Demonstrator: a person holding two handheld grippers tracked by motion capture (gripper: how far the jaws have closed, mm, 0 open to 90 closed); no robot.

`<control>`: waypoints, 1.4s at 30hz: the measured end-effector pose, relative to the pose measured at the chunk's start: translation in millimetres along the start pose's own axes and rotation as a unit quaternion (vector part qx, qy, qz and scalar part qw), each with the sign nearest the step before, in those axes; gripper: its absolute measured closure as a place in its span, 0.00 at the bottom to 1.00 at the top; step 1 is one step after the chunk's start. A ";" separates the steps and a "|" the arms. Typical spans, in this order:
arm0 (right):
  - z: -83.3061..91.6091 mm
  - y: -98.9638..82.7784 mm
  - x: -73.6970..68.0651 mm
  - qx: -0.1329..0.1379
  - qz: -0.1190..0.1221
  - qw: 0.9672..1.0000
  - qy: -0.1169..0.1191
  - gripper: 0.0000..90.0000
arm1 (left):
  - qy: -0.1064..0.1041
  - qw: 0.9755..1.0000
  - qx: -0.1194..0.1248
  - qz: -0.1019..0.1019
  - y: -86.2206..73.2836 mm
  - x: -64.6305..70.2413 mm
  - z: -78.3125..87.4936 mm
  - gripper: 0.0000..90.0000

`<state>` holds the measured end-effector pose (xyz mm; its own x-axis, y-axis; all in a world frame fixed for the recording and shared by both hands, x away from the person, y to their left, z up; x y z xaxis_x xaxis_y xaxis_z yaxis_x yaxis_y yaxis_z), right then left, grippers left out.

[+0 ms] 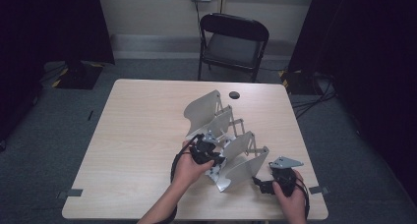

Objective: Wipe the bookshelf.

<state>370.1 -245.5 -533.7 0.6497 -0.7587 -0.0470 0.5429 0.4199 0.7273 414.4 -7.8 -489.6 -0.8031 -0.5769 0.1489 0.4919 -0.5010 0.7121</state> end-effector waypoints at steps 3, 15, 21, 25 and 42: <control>0.0 0.0 0.0 0.000 0.000 1.000 0.000 0.12 | -0.001 1.000 -0.001 0.002 -4.9 -0.6 -2.1 0.87; 0.0 -0.1 -0.4 0.000 -0.001 1.000 -0.001 0.12 | 0.021 0.999 -0.009 -0.022 -2.2 1.0 11.0 0.87; 0.0 -0.1 -0.4 0.000 -0.001 1.000 -0.001 0.12 | 0.033 0.999 0.004 -0.037 21.3 -0.2 35.3 0.86; 0.0 0.0 -0.4 0.000 -0.001 1.000 -0.002 0.12 | 0.047 0.997 0.025 -0.053 46.5 2.3 55.2 0.86; -0.9 0.7 -0.6 0.000 0.001 1.000 0.000 0.11 | 0.040 0.997 0.017 -0.062 39.1 10.6 40.6 0.87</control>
Point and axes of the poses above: each handheld gripper's, and its own axes: z roughly backward along the jaws, y roughly out of its top, x roughly to its right, the point moved 5 cm from there along -z, roughly forward along the jaws, and after that the axes turned 4 degrees about y, right-handed, at the moved point
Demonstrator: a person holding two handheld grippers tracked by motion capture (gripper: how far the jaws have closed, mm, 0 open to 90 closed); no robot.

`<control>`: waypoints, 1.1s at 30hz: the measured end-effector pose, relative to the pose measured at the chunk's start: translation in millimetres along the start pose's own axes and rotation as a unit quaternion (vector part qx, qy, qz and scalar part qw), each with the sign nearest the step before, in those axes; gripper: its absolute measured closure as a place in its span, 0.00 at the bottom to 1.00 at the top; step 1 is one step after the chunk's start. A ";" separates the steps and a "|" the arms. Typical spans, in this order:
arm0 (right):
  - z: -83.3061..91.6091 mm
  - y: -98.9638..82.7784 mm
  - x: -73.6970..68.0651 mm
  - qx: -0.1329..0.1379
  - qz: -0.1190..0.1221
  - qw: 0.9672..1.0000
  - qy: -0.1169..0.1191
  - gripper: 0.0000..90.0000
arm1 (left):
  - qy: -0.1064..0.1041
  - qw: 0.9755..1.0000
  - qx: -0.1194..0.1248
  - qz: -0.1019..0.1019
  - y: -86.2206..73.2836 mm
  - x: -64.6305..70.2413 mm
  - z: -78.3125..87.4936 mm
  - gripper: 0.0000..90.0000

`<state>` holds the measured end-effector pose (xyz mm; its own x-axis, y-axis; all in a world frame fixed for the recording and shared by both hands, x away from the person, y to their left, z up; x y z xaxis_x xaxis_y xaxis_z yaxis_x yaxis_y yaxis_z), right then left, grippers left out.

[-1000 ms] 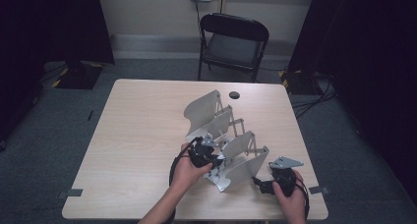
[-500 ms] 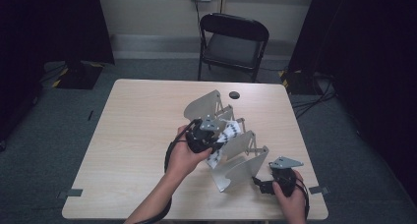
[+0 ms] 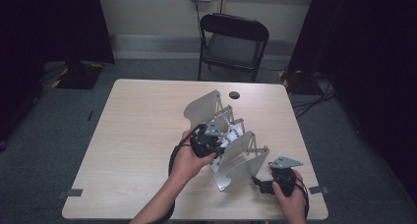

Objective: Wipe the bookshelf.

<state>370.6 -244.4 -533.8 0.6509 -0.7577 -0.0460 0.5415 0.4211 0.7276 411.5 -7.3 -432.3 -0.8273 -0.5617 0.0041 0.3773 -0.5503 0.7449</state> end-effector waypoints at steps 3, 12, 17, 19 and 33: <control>-0.1 0.1 0.1 0.000 0.001 1.000 0.000 0.11 | -0.006 1.000 0.001 0.005 -9.5 0.4 -5.6 0.87; -0.1 0.1 0.1 0.000 0.001 1.000 0.000 0.11 | -0.016 1.000 -0.007 0.018 -35.6 5.8 -22.9 0.87; -0.1 0.1 0.1 0.000 0.001 1.000 0.001 0.11 | -0.022 0.999 -0.014 0.027 -47.4 9.8 -35.0 0.87; -0.2 0.2 0.1 0.001 0.001 1.000 0.001 0.11 | -0.023 0.999 -0.014 0.034 -52.7 10.4 -39.5 0.87; -0.3 0.2 0.0 0.000 0.002 1.000 0.001 0.11 | -0.002 0.999 -0.014 0.046 -61.2 9.2 -26.1 0.63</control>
Point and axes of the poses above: each handheld gripper's, and its own axes: z roughly backward along the jaws, y roughly out of its top, x roughly to its right, the point moved 5 cm from there along -z, roughly forward along the jaws, and after that the axes turned 4 degrees about y, right-handed, at the moved point
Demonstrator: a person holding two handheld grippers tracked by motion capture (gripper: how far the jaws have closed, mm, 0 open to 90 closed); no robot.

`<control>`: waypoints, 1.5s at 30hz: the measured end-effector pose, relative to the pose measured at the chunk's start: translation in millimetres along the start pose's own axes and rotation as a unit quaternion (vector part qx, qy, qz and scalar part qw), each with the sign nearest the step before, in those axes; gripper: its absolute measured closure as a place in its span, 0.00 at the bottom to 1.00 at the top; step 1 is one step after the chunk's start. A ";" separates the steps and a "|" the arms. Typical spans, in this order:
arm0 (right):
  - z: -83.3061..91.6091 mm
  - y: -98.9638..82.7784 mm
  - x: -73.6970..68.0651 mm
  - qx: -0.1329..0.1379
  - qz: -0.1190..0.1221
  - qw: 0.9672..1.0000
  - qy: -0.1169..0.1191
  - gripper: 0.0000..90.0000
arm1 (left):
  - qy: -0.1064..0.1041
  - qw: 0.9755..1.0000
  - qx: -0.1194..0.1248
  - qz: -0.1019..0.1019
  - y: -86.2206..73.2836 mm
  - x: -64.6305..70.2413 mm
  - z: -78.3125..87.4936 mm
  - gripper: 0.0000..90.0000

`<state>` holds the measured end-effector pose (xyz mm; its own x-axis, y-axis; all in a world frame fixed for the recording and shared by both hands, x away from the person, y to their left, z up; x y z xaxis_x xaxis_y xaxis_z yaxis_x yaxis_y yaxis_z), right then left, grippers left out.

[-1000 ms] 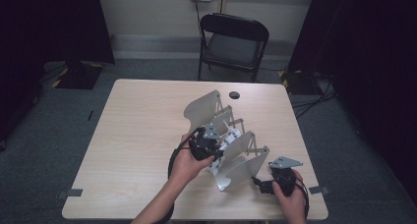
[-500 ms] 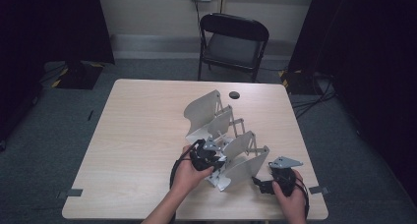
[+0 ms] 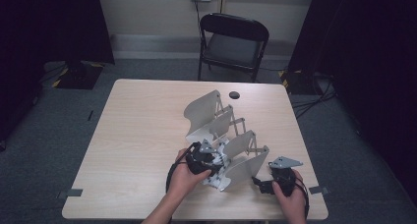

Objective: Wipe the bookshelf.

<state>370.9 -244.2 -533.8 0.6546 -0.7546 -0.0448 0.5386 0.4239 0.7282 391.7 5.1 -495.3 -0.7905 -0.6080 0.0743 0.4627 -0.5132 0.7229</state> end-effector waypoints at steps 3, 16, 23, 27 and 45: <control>0.0 0.0 0.0 0.000 0.000 1.000 0.000 0.11 | 0.013 1.000 0.003 -0.008 -4.6 0.3 7.4 0.51; 0.0 0.0 0.0 0.000 0.000 1.000 0.000 0.11 | 0.043 0.998 -0.027 -0.036 -27.7 7.5 -11.5 0.43; 0.0 0.0 0.0 0.000 0.000 1.000 0.000 0.11 | 0.035 0.998 -0.035 -0.027 -21.9 1.2 -8.0 0.78; 0.0 0.0 0.0 0.000 0.000 1.000 0.000 0.11 | 0.037 0.999 -0.018 -0.032 -11.0 -3.9 3.6 0.80; -0.2 0.3 -0.1 -0.001 -0.001 1.000 0.000 0.11 | 0.052 0.992 0.097 -0.058 90.5 -9.7 58.6 0.80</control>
Point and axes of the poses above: each handheld gripper's, and its own axes: z roughly backward along the jaws, y roughly out of its top, x roughly to its right, the point moved 5 cm from there along -z, roughly forward along the jaws, and after that the axes turned 4 degrees about y, right-handed, at the moved point
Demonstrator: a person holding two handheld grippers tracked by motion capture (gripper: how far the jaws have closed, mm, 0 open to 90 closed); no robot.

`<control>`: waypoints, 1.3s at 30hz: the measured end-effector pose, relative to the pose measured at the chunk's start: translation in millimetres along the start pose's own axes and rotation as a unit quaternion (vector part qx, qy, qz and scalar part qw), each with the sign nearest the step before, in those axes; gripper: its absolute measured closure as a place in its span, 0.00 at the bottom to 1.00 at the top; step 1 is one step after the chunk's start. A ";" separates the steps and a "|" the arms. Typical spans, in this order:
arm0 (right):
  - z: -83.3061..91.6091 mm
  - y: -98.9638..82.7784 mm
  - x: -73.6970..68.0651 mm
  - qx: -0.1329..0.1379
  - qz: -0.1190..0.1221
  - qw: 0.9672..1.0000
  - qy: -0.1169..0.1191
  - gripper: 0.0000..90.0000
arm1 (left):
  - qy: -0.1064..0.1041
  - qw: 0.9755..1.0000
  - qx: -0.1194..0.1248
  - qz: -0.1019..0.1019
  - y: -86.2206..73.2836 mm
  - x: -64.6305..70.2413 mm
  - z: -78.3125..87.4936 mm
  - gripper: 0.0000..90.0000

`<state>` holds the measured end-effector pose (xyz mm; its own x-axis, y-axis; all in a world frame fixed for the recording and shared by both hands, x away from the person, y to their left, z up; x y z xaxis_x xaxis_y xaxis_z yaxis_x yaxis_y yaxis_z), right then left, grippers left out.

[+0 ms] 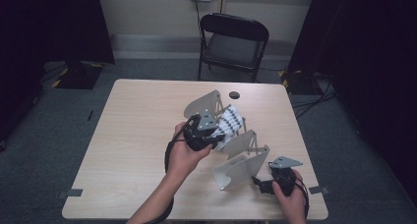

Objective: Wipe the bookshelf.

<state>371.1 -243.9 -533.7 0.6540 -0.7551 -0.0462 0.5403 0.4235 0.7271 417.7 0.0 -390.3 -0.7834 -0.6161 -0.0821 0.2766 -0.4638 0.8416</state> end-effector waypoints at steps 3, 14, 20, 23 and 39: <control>-0.2 0.1 -0.1 0.000 0.000 1.000 0.000 0.11 | -0.006 1.000 -0.017 -0.003 -5.4 3.8 -11.3 0.80; -0.4 0.4 -0.1 -0.001 0.001 1.000 0.002 0.11 | -0.028 0.997 -0.065 0.019 -53.0 8.1 -46.7 0.80; -0.4 0.4 -0.2 -0.001 0.001 1.000 0.002 0.11 | -0.030 0.997 -0.071 0.026 -62.8 9.5 -51.9 0.80; -0.4 0.4 -0.2 -0.001 0.001 1.000 0.002 0.11 | -0.030 0.996 -0.078 0.029 -67.9 10.3 -54.5 0.80; -0.4 0.4 -0.2 -0.001 0.001 1.000 0.002 0.11 | -0.022 0.992 -0.114 0.043 -97.9 4.0 -55.4 0.80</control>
<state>371.4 -243.3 -533.7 0.6573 -0.7521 -0.0476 0.5398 0.4258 0.7261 418.3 7.6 -502.6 -0.7735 -0.6337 0.0122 0.4579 -0.5453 0.7021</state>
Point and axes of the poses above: each handheld gripper's, and its own axes: z roughly backward along the jaws, y roughly out of its top, x roughly to its right, the point moved 5 cm from there along -z, roughly forward along the jaws, and after that the axes turned 4 degrees about y, right-handed, at the moved point
